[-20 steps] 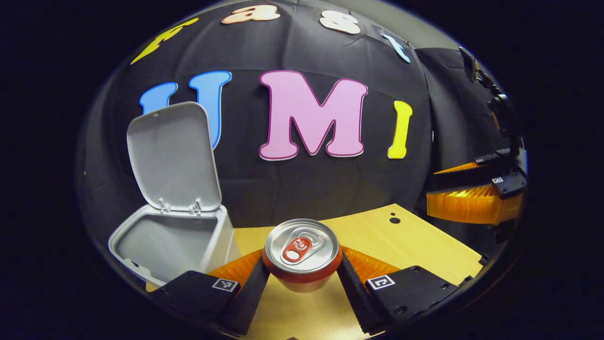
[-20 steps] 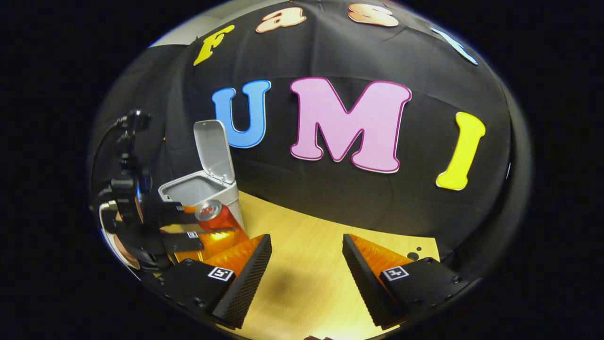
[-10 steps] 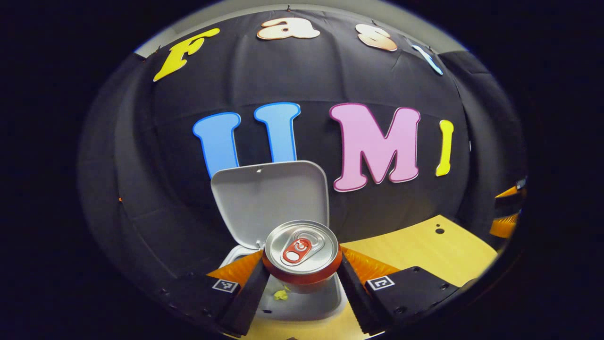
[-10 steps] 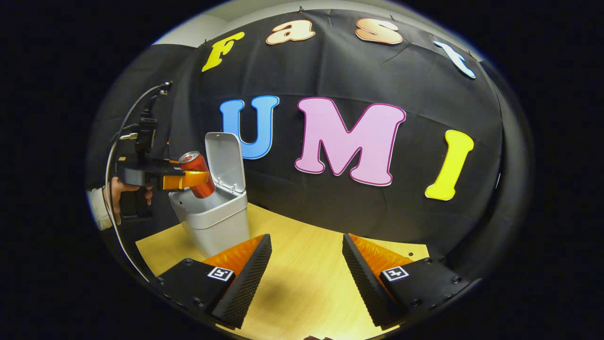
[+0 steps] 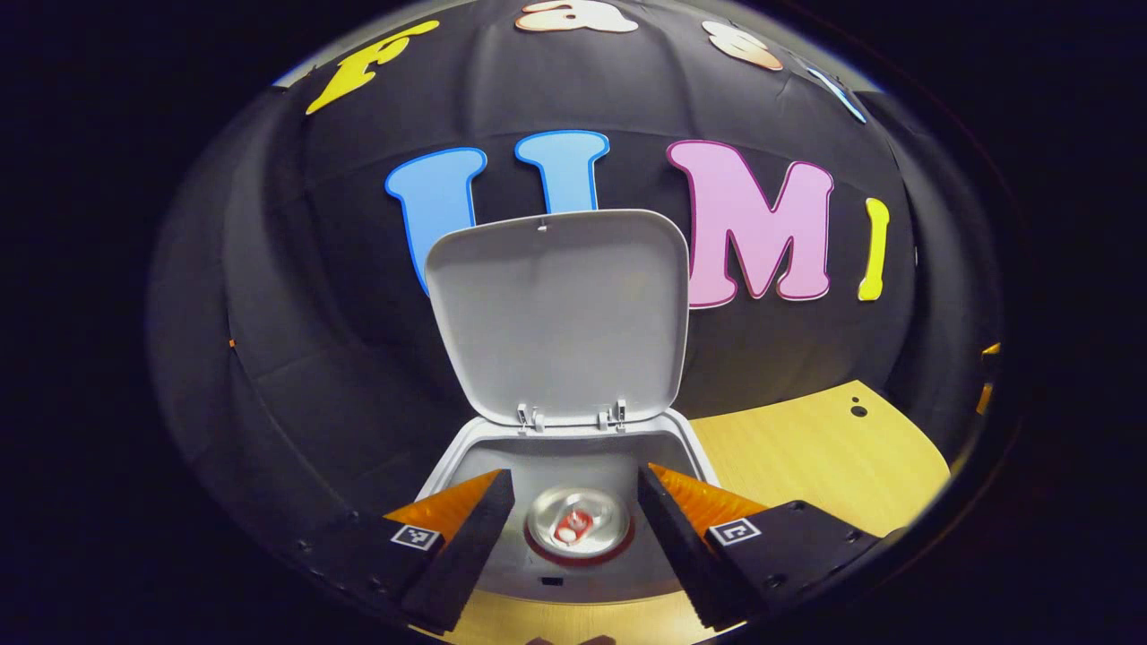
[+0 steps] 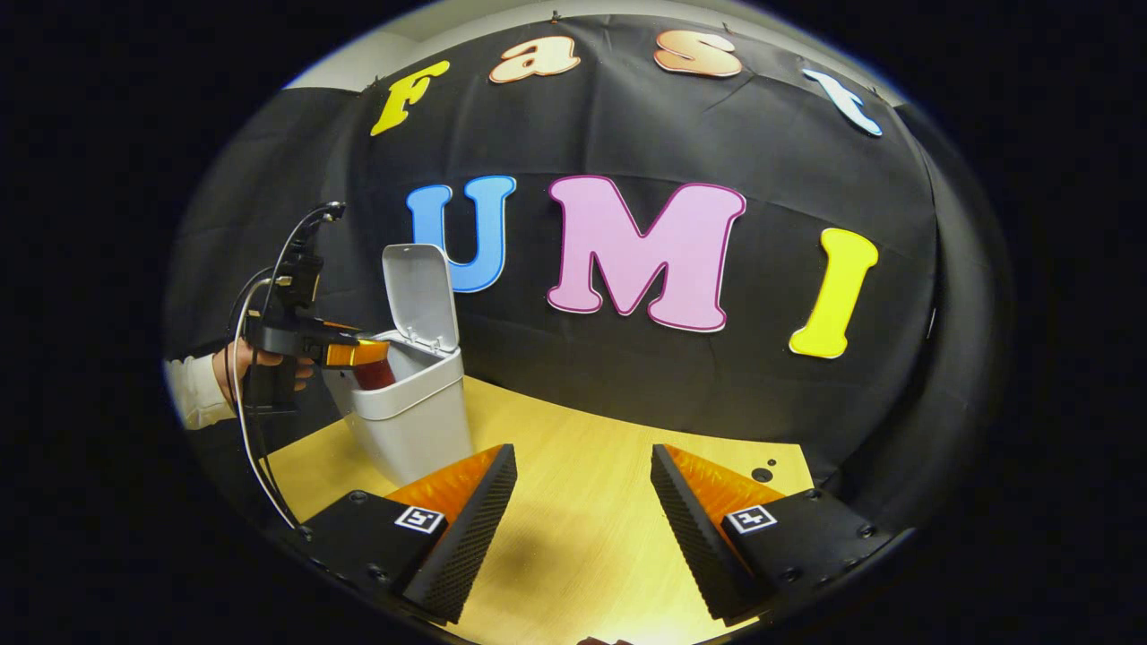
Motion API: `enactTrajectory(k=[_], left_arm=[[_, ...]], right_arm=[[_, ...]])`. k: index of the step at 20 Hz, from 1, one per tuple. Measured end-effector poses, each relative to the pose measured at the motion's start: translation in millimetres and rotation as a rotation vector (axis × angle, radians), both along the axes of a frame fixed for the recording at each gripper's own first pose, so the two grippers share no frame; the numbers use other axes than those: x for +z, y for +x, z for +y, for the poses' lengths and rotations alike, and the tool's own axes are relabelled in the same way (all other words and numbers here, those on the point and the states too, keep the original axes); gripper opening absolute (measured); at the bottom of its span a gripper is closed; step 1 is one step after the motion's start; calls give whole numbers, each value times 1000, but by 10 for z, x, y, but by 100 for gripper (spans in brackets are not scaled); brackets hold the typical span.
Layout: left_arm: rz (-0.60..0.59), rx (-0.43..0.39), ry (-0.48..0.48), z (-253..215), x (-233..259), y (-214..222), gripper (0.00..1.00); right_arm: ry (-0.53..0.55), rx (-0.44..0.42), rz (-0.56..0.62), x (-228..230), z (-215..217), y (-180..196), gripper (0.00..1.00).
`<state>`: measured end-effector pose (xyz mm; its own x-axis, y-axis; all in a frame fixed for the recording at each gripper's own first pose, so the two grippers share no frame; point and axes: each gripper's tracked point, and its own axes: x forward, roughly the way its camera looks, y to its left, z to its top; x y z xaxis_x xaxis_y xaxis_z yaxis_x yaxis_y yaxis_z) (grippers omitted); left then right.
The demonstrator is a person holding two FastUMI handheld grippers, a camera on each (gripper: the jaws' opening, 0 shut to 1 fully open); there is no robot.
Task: Press the lid of the desktop garbage bin to open it, pick up the crumpled paper on the desktop and throw it into the bin, then pick up the pop can on the desktop and drop it into the bin, and finally close the garbage bin lid.
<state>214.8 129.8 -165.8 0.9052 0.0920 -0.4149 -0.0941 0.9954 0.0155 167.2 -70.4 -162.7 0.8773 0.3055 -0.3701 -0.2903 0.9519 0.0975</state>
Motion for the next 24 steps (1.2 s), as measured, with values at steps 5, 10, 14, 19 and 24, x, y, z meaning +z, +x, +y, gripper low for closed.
enactTrajectory(k=[5, 10, 14, 19, 24], left_arm=[[-78, -19, 34, -41, 383, 92, 97], [-152, 2, -25, 4, 888, 268, 95], [-211, 17, 4, 204, 1273, 470, 95], [-266, 3, -9, 363, 1639, 762, 94], [-248, 10, -6, 520, 1679, 1212, 94]], right_arm=[[16, -19, 6, -36, -74, -17, 98], [35, -11, 18, -88, -35, -15, 98], [27, 4, 11, -102, -11, -6, 98], [55, 11, 15, -132, 45, 12, 97], [66, 4, 17, -140, 0, 0, 97]])
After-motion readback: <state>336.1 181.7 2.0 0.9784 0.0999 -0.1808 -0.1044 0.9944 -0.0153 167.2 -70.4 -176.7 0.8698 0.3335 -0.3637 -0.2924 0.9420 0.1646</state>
